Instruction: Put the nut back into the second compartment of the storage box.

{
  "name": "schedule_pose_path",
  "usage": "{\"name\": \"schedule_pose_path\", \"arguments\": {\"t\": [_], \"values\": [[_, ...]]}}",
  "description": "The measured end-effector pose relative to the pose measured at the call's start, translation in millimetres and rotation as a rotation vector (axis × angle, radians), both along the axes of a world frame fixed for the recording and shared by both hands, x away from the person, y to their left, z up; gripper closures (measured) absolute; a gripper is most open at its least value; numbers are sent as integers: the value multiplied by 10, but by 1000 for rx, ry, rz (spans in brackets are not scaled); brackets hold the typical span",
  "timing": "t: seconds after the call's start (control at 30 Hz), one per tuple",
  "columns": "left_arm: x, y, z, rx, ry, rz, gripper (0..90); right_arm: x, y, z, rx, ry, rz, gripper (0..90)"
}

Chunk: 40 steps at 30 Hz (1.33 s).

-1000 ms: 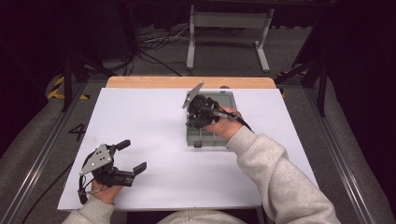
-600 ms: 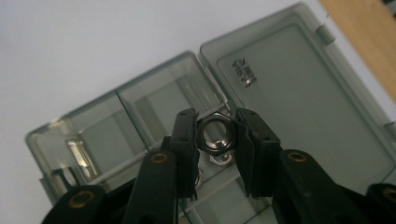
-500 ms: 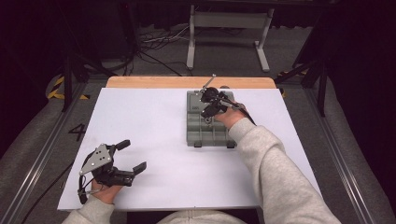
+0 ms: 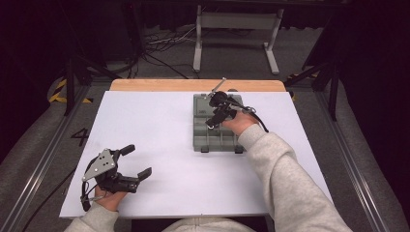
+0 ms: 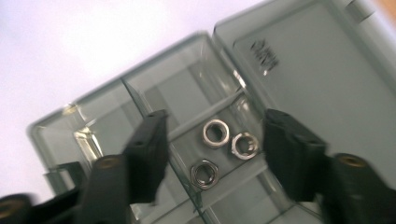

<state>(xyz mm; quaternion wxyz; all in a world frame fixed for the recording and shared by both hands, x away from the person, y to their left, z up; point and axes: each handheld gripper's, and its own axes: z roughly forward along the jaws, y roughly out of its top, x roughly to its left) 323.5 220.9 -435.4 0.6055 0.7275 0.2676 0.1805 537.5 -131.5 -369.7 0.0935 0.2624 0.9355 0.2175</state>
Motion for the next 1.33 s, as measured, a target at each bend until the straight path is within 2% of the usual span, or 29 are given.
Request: {"name": "schedule_pose_path", "arguments": {"t": [0.1, 0.27, 0.3, 0.37, 0.4, 0.43, 0.47, 0.57, 0.6, 0.63, 0.67, 0.73, 0.87, 0.9, 0.93, 1.0, 1.07, 1.13, 1.17, 1.27, 1.33], "values": [[2, 0, -3, -5, -2, 2, 10, -140, -110, 196, 74, -77, -1, 256], [0, 3, -3, -8, -1, 4, 10, -562, -423, 473, 266, -267, 5, 94], [0, 3, -3, -8, -1, 4, 10, -562, -423, 473, 266, -267, 5, 94], [-1, -4, 0, -8, -2, 4, 10, -833, -642, 542, 361, -372, 4, 64], [-2, -9, 0, -7, 1, 4, 10, -923, -729, 550, 395, -390, 0, 49], [-2, -9, 0, -7, 1, 4, 10, -923, -729, 550, 395, -390, 0, 49], [-4, -9, 2, -2, 2, 3, 10, -1153, -974, 520, 493, -442, -14, 35], [-2, -4, 6, -6, -4, 9, 10, -1368, -1221, 410, 565, -479, -31, 21], [-2, -4, 6, -6, -4, 9, 10, -1368, -1221, 410, 565, -479, -31, 21], [-2, -3, 7, -6, -4, 10, 10, -1433, -1295, 363, 578, -495, -38, 9], [-2, -2, 8, -11, -6, 14, 10, -1561, -1433, 255, 615, -527, -48, 1], [-1, 1, 10, -13, -7, 14, 10, -1607, -1479, 213, 624, -533, -54, 1], [-5, 12, 21, -13, -7, 11, 10, -1838, -1704, -51, 657, -569, -88, 0], [-6, 20, 31, -10, -17, 10, 10, -1881, -1743, -113, 661, -577, -94, 0], [-9, 24, 36, -7, -17, 11, 10, -1954, -1801, -231, 668, -587, -111, 0], [-18, 22, 43, -11, -17, 11, 10, -2015, -1863, -378, 673, -592, -126, 0], [-18, 25, 48, -6, -25, 12, 10, -2037, -1879, -435, 677, -588, -137, 1], [-23, 23, 57, -1, -31, 11, 10, -2071, -1936, -603, 690, -558, -167, 1], [-24, 22, 59, 1, -33, 11, 10, -2065, -1959, -606, 696, -545, -178, 1], [-26, 20, 57, 6, -32, 5, 10, -2074, -1976, -578, 710, -576, -183, 1], [-24, 21, 55, 0, -36, 9, 10, -2071, -1969, -586, 712, -569, -185, 1]]}}
